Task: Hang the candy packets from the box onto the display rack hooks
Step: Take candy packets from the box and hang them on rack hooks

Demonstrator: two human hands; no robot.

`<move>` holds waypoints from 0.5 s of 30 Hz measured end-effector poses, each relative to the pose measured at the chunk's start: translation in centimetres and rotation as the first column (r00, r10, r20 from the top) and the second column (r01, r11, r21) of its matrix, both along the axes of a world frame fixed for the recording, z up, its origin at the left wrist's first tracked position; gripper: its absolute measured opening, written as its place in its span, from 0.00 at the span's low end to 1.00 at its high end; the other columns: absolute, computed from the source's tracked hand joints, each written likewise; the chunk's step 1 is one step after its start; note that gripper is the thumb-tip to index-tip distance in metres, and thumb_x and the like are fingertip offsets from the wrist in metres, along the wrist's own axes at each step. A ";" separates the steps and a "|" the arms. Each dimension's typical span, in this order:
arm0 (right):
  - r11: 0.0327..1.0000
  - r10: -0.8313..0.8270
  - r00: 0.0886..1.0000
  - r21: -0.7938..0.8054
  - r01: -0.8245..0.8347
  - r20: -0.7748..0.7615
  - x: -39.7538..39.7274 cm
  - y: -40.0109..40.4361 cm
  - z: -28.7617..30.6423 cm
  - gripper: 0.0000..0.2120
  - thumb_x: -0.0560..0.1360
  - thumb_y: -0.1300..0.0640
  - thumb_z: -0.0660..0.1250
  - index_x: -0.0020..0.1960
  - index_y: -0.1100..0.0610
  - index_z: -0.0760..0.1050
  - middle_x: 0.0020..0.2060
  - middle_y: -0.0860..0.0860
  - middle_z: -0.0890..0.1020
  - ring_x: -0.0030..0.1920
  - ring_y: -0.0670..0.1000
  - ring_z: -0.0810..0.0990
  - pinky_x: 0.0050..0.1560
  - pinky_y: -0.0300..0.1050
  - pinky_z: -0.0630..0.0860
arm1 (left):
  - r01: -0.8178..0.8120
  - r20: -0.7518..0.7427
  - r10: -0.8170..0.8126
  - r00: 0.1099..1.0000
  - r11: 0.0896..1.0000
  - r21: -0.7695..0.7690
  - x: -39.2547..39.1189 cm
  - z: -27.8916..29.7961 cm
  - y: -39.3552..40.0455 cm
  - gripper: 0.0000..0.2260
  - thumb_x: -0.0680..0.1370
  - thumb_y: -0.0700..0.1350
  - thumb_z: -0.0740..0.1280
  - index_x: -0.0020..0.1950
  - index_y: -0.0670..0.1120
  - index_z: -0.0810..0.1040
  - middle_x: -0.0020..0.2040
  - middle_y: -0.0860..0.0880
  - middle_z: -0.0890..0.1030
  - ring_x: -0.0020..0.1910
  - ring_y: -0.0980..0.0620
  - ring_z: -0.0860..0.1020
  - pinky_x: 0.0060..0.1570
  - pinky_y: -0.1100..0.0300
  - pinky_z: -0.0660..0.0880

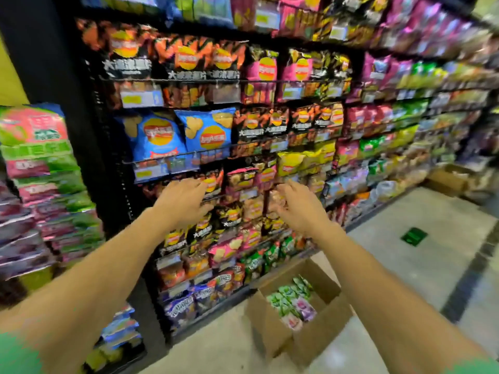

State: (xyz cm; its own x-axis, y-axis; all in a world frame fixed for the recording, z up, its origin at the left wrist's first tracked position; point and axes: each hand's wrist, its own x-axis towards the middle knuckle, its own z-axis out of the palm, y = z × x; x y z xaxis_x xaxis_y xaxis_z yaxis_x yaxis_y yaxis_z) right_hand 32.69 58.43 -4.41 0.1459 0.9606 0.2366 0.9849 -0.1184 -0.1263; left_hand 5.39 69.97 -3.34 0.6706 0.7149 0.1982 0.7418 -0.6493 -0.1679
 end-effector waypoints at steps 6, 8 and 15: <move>0.942 -0.321 0.947 -0.097 0.320 0.008 14.1 -6.5 -3.1 0.31 0.82 0.40 0.60 0.78 0.57 0.63 0.79 0.56 0.62 0.77 0.60 0.63 0.74 0.57 0.66 | 0.200 -0.047 -0.204 0.978 0.977 -0.079 18.5 -3.2 0.4 0.28 0.83 0.61 0.57 0.77 0.45 0.64 0.76 0.44 0.69 0.74 0.43 0.67 0.71 0.45 0.68; 0.911 -0.390 0.921 -0.139 0.388 0.013 17.7 -7.7 -4.1 0.31 0.82 0.39 0.59 0.79 0.56 0.62 0.81 0.55 0.59 0.78 0.58 0.61 0.75 0.56 0.65 | 0.231 -0.070 -0.241 0.968 0.965 -0.125 23.6 -4.1 0.6 0.32 0.84 0.62 0.56 0.82 0.45 0.57 0.82 0.45 0.59 0.81 0.44 0.58 0.78 0.44 0.59; 0.825 -0.501 0.864 -0.273 0.495 0.053 30.4 -6.9 -5.5 0.35 0.82 0.38 0.58 0.82 0.54 0.52 0.82 0.56 0.53 0.81 0.58 0.54 0.79 0.55 0.56 | 0.318 -0.080 -0.341 0.937 0.925 -0.209 39.7 -8.9 6.1 0.36 0.83 0.64 0.54 0.84 0.46 0.49 0.84 0.45 0.51 0.83 0.44 0.52 0.79 0.42 0.56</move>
State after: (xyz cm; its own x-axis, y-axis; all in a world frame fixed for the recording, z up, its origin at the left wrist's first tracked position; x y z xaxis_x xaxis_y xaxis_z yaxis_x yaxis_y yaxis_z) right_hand 63.08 51.49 -9.93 0.6237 0.7812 -0.0273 0.7803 -0.6243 -0.0367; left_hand 45.07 76.11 -12.28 0.8846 0.4663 -0.0103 0.4637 -0.8817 -0.0873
